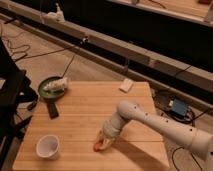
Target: Place the pepper in the ceramic cup
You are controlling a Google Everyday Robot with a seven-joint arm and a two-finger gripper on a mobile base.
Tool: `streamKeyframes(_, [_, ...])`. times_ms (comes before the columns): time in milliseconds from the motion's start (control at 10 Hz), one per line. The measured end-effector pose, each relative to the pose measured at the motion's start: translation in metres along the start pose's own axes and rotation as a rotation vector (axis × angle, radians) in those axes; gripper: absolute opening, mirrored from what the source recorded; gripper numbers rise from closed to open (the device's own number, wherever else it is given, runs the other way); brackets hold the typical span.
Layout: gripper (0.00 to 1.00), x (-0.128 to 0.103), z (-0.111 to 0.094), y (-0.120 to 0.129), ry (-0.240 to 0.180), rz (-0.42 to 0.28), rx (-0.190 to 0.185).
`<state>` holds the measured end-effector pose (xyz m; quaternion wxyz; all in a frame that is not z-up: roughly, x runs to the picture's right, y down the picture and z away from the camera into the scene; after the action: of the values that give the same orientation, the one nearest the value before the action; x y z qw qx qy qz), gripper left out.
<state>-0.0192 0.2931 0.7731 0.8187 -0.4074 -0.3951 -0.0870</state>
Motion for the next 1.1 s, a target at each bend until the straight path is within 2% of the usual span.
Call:
streamKeyframes(300, [0.0,0.003,-0.003,0.001,0.005,-0.002,0.001])
streamKeyframes(800, [0.0,0.001,-0.024,-0.012,0.058,-0.001,0.013])
streamKeyframes(1000, [0.0,-0.006,-0.034,-0.023,0.063,-0.011,0.032])
streamKeyframes(1100, [0.0,-0.013,-0.04,-0.032,0.055,-0.03,0.056])
